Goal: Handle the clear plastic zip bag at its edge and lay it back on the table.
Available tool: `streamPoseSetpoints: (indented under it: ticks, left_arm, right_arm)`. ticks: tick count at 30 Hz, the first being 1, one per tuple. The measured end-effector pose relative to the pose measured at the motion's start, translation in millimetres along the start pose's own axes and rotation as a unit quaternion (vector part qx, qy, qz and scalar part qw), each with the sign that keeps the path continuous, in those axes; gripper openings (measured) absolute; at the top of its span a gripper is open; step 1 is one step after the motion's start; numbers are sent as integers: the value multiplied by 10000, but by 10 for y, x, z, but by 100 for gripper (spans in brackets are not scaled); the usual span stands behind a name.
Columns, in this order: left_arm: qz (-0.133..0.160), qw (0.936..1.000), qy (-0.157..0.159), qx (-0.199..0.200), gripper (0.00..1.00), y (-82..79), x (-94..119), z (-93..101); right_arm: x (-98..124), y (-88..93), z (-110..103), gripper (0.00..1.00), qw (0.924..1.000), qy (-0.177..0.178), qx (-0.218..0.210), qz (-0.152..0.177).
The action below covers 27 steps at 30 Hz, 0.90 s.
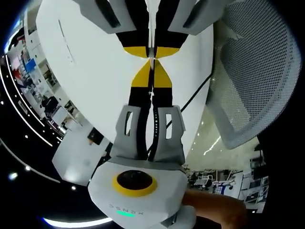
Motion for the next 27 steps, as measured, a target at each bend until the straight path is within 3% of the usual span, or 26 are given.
streamPoseSetpoints:
  ticks: [27]
  left_arm:
    - [37, 10000, -66, 56, 0, 5, 12, -23]
  right_arm:
    - [59, 46, 25, 0, 9999, 72, -83, -43]
Point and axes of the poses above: the point that each gripper's makers call its tool centre point, and the gripper's own axes: x roughly backward along the fingers, z roughly to its right, y roughly out of its underside, the point moved 8 cm from there along x, roughly backward along the fingers, and after that the axes turned 1 degree about -x, right-handed, at the moved point
